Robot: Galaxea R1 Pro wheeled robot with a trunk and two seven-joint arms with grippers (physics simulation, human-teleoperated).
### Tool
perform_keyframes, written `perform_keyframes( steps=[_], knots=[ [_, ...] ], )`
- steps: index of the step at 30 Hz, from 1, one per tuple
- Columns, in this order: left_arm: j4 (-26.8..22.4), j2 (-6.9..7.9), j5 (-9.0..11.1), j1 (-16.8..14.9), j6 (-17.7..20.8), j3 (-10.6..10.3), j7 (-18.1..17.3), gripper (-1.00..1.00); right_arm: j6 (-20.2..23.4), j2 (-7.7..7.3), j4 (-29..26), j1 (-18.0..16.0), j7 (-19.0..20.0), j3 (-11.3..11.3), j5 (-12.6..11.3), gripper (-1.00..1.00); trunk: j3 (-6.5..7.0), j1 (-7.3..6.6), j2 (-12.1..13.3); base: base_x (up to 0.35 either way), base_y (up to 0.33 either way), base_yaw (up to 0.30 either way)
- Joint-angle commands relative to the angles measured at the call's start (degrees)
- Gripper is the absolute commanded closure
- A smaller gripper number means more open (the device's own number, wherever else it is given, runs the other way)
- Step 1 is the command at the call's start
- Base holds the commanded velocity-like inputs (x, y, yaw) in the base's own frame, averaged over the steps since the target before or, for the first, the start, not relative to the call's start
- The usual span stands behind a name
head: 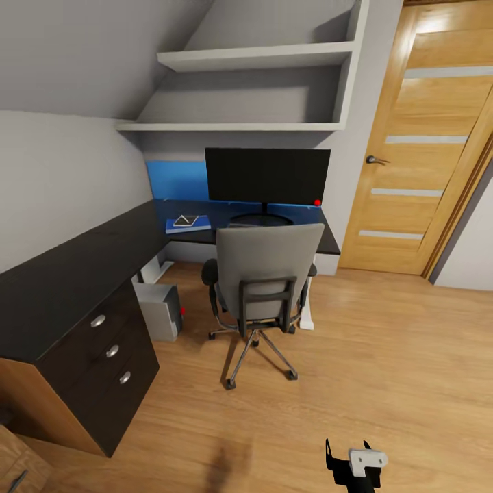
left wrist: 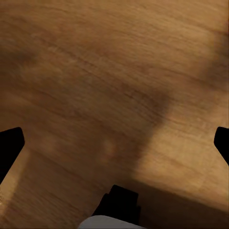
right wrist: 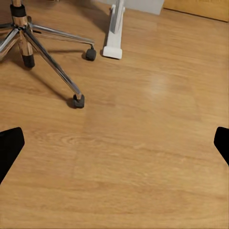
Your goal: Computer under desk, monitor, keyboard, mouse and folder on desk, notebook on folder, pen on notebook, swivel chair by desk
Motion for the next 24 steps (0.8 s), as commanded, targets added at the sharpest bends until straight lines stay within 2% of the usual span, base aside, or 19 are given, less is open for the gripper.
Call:
perform_keyframes(
  steps=[1,24],
  knots=[
    [-0.01,0.00,0.27,-0.02,-0.08,-0.48,0.31,-1.00,-0.13,0.03,0.11,-0.05,-0.26,0.49,-0.18,-1.00,0.13,-0.23,0.39,0.000,0.000,0.000],
    [-0.01,0.02,0.27,0.00,-0.14,-0.48,0.31,-1.00,-0.14,0.03,0.14,-0.06,-0.26,0.49,-0.18,-1.00,4.26,-5.28,9.62,0.000,0.000,0.000]
  ],
)
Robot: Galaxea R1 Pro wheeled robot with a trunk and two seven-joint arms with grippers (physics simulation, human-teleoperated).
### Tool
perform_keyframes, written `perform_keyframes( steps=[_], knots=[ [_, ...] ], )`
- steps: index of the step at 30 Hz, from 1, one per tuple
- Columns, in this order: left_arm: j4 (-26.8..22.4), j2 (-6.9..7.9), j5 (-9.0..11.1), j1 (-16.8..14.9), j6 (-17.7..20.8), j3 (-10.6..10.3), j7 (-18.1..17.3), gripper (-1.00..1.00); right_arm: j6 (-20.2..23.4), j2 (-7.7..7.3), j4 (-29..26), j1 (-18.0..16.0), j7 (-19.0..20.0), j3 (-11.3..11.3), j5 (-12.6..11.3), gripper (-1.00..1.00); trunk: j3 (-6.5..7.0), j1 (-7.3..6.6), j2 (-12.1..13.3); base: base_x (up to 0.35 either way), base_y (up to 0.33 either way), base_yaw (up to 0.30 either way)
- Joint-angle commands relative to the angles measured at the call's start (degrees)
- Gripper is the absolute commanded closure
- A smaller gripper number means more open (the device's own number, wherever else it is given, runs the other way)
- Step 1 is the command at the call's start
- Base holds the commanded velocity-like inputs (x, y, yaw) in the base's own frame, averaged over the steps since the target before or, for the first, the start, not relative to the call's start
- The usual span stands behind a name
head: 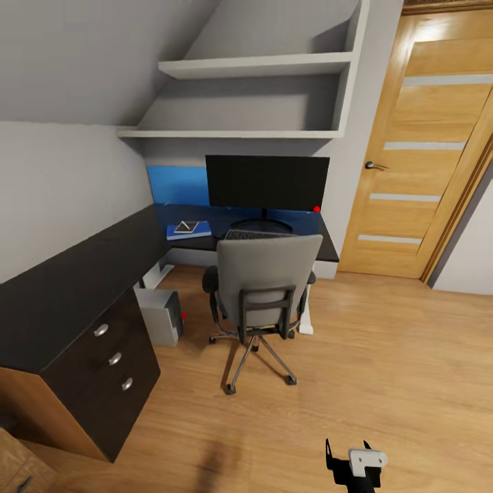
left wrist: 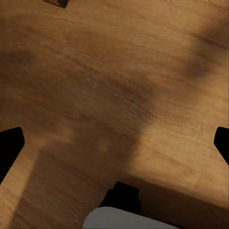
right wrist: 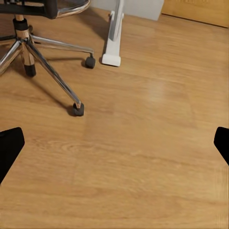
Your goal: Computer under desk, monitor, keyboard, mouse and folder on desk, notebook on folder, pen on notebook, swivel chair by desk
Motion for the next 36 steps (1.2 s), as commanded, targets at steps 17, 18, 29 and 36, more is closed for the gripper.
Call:
perform_keyframes(
  steps=[17,18,29,36],
  knots=[
    [-0.01,-0.01,0.27,-0.01,-0.13,-0.48,0.40,-1.00,-0.15,0.03,0.12,-0.05,-0.26,0.49,-0.18,-1.00,3.01,-3.75,6.81,0.000,0.000,0.000],
    [-0.01,-0.01,0.27,-0.01,-0.13,-0.48,0.40,-1.00,-0.15,0.03,0.12,-0.05,-0.26,0.49,-0.18,-1.00,3.18,-3.97,7.21,0.000,0.000,0.000],
    [-0.01,-0.06,0.27,-0.02,-0.13,-0.55,0.40,-1.00,-0.12,0.03,0.13,-0.07,-0.26,0.49,-0.18,-1.00,5.16,-6.38,11.62,0.000,0.000,0.000],
    [-0.01,-0.04,0.22,-0.02,0.00,-0.57,0.40,-1.00,-0.14,0.03,0.11,-0.04,-0.26,0.49,-0.18,-1.00,6.42,-7.92,14.43,0.000,0.000,0.000]
  ],
)
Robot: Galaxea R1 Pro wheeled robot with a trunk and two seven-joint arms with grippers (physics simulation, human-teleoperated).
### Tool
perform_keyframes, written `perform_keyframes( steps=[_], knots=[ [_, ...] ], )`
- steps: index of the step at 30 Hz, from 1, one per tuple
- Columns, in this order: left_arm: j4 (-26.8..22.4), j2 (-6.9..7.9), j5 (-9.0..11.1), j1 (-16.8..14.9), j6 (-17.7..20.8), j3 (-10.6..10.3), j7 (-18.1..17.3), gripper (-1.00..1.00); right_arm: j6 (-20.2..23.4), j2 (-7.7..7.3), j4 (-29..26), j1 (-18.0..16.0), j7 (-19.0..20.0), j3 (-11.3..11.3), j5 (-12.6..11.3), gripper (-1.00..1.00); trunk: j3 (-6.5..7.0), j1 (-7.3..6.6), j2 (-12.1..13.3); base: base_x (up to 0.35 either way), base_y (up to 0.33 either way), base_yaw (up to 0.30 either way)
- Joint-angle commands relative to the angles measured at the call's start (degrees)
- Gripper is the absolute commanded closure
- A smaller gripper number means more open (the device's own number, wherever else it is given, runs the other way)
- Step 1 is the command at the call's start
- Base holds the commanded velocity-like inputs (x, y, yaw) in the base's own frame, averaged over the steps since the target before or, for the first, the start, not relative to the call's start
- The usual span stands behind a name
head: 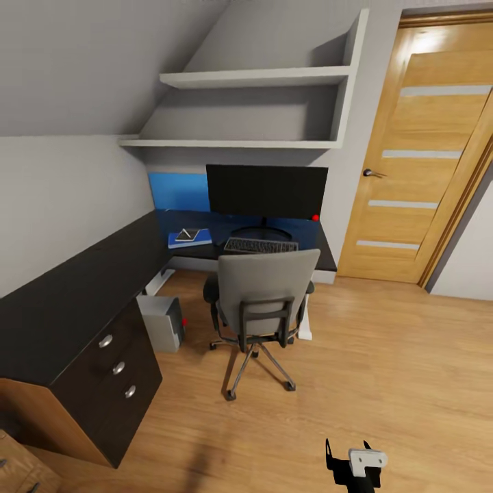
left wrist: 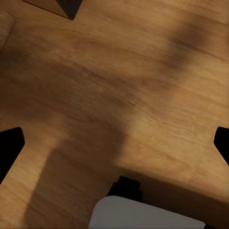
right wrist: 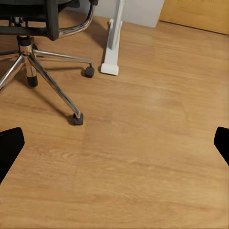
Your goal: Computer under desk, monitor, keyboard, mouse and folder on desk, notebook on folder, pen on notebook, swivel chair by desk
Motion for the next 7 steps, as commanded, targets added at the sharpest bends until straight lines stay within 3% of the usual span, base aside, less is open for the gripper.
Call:
perform_keyframes(
  steps=[1,7],
  knots=[
    [-0.01,-0.01,0.28,-0.02,-0.07,-0.48,0.31,-1.00,-0.15,0.03,0.13,-0.05,-0.26,0.49,-0.17,-1.00,0.13,-0.23,0.39,0.000,0.000,0.000],
    [-0.01,-0.01,0.25,-0.02,0.05,-0.48,0.31,-1.00,-0.16,0.03,0.14,-0.05,-0.26,0.49,-0.17,-1.00,1.21,-1.55,2.79,0.000,0.000,0.000]
  ],
)
